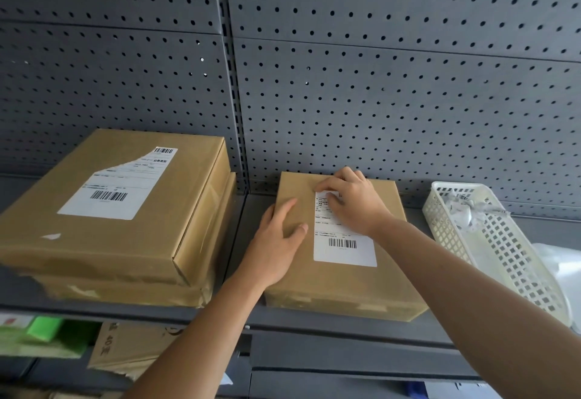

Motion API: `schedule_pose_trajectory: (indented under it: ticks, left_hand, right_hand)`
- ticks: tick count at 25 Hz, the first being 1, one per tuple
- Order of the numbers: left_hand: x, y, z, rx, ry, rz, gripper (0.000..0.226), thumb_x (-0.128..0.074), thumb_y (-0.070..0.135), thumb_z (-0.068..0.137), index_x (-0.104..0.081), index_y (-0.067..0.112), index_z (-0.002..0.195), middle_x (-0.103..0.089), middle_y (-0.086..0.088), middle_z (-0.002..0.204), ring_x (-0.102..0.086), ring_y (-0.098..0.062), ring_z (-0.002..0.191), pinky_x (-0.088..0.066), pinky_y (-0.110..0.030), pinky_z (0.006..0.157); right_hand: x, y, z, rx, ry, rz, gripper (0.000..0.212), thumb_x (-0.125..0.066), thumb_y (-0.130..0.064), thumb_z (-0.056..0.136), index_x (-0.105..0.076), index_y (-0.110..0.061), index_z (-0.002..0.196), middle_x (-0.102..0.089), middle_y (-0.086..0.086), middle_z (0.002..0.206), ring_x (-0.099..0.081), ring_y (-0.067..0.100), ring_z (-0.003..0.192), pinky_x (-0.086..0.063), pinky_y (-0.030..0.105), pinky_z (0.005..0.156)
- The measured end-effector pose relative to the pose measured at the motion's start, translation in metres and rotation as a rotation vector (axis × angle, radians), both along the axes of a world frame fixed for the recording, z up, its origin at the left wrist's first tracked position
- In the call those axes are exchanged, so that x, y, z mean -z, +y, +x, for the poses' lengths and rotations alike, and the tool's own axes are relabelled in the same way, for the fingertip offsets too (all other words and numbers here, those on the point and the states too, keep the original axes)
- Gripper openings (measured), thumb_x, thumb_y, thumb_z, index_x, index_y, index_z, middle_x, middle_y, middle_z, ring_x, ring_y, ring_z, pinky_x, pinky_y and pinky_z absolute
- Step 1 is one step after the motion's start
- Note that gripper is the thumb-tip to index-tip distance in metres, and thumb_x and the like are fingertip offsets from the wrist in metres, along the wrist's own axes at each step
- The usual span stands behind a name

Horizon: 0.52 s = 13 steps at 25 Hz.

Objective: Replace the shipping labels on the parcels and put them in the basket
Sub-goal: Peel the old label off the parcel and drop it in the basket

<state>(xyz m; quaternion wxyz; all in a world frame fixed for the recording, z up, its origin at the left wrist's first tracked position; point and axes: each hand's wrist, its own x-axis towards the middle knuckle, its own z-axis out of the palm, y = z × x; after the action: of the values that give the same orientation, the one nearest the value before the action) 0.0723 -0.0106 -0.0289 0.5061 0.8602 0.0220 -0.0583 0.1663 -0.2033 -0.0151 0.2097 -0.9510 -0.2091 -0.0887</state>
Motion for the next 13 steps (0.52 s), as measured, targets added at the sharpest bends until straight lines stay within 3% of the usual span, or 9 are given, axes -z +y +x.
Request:
schedule_pose_trajectory:
  ticks: [3, 6, 10, 13]
  left_hand:
    - [0.0, -0.001, 0.0, -0.002, -0.007, -0.008, 0.051, -0.05, 0.05, 0.101, -0.03, 0.056, 0.148, -0.026, 0.019, 0.159, -0.045, -0.006, 0.12, -0.044, -0.026, 0.087]
    - [0.0, -0.001, 0.0, 0.0, -0.003, -0.022, 0.051, -0.05, 0.049, 0.102, -0.031, 0.055, 0.149, -0.026, 0.019, 0.16, -0.043, -0.004, 0.121, -0.041, -0.02, 0.083]
    - [0.0, -0.001, -0.001, -0.004, -0.002, -0.026, 0.051, -0.05, 0.049, 0.102, -0.031, 0.055, 0.149, -0.024, 0.018, 0.161, -0.041, -0.004, 0.124, -0.039, -0.023, 0.089]
    - [0.0, -0.002, -0.001, -0.006, 0.011, -0.03, 0.051, -0.05, 0.049, 0.102, -0.03, 0.056, 0.149, -0.024, 0.018, 0.161, -0.042, -0.003, 0.119, -0.038, -0.014, 0.077]
  right_hand:
    - [-0.005, -0.002, 0.001, -0.012, 0.077, 0.135, 0.022, -0.055, -0.007, 0.09, -0.068, -0.021, 0.101, -0.054, -0.002, 0.105, -0.052, 0.019, 0.098, -0.046, 0.037, 0.092]
    - [-0.007, -0.002, 0.002, -0.054, 0.062, 0.069, 0.03, -0.056, -0.009, 0.093, -0.071, -0.026, 0.112, -0.053, -0.003, 0.104, -0.05, 0.015, 0.097, -0.041, 0.025, 0.089]
    - [-0.006, 0.005, 0.006, -0.06, -0.031, -0.081, 0.018, -0.061, -0.019, 0.095, -0.074, -0.022, 0.107, -0.058, 0.002, 0.105, -0.054, 0.024, 0.098, -0.049, 0.037, 0.083]
    - [-0.007, 0.01, 0.006, -0.043, -0.095, -0.142, 0.013, -0.057, -0.019, 0.096, -0.069, -0.014, 0.1, -0.057, 0.002, 0.1, -0.054, 0.025, 0.093, -0.05, 0.04, 0.077]
